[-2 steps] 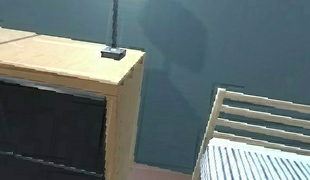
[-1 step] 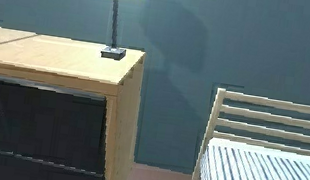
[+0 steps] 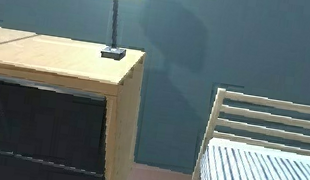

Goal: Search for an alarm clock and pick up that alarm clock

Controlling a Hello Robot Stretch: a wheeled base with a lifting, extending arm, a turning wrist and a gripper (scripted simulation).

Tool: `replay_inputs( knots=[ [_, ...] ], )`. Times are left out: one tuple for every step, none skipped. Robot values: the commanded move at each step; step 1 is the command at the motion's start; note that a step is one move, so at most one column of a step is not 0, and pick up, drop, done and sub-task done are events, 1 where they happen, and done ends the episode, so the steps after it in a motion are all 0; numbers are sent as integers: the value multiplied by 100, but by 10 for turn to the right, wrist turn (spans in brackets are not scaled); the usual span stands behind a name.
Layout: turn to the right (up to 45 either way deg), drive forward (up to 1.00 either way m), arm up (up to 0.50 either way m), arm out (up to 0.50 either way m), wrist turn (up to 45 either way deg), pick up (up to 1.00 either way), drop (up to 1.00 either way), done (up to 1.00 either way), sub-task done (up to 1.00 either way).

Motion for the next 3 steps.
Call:
replay_inputs(
  knots=[
    [0, 0, 0, 0, 0, 100, 0, 0, 0],
    [0, 0, 10, 0, 0, 0, 0, 0, 0],
    [0, 0, 0, 0, 0, 0, 0, 100, 0]
  ],
)
